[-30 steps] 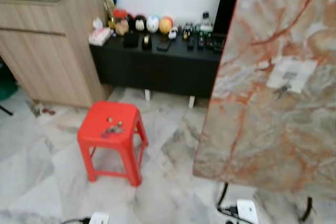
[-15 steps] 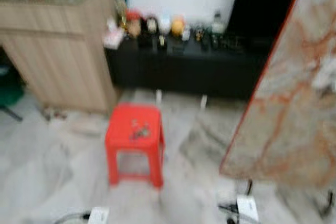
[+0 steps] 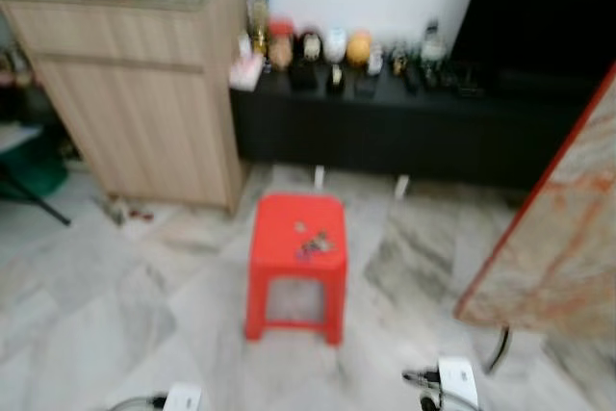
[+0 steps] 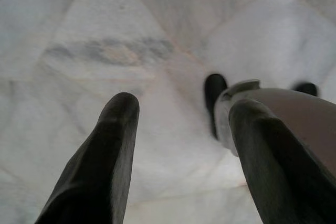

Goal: Hang keys on a hook

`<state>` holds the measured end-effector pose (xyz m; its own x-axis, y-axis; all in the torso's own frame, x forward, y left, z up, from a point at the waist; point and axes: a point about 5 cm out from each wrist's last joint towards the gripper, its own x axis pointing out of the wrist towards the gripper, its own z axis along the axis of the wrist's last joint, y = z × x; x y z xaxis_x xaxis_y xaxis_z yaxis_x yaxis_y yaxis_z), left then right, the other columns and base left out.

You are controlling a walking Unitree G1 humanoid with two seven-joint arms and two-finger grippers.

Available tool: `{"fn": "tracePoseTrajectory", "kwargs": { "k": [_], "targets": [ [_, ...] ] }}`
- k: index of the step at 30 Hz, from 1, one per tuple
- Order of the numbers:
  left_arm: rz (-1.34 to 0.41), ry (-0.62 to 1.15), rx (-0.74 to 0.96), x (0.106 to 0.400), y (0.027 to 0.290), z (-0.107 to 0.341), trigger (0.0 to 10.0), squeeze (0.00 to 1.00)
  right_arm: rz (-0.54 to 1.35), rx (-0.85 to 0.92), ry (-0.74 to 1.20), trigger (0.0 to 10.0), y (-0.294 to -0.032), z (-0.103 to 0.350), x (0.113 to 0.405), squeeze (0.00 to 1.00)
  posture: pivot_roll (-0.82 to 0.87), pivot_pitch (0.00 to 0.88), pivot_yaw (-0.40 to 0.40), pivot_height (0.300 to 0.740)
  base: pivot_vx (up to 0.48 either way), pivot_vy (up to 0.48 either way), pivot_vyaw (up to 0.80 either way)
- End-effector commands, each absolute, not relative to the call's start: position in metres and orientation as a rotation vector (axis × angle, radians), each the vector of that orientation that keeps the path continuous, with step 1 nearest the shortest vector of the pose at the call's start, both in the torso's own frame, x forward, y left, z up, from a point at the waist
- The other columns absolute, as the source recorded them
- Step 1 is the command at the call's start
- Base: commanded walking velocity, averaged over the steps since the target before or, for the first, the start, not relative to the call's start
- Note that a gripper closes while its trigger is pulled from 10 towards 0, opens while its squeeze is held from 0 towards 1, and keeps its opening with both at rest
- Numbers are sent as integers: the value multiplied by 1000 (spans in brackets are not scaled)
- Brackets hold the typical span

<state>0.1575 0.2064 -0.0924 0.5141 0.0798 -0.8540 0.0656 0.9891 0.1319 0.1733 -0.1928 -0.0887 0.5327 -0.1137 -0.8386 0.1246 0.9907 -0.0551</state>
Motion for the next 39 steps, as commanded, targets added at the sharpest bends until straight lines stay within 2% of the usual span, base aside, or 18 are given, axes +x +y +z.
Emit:
{"fn": "tracePoseTrajectory", "kwargs": {
  "k": [1,5,9,27,31,39],
  "targets": [
    [-1,1045,145,156,201,-94,10000,0,-169,-5,1005,10000,-203,-89,169,0,32,0,-54,740,0,476,0],
    [12,1054,148,149,212,-95,10000,0,-173,-7,999,10000,-204,-88,170,0,32,0,-54,740,0,467,0],
    [25,1058,166,142,226,-94,10000,0,-177,-8,996,10000,-204,-88,170,0,32,0,-54,740,0,0,0],
    [-10,1049,147,151,201,-96,10000,0,-194,-44,972,10000,-207,-86,173,0,35,0,-56,740,0,0,0],
    [-10,1051,143,151,200,-96,10000,0,-192,-49,946,10000,-209,-84,177,0,34,0,-57,740,221,0,0],
    [-11,1056,146,149,202,-97,10000,0,-192,-42,913,10000,-206,-81,183,0,36,0,-56,740,290,0,513]
  ]
}}
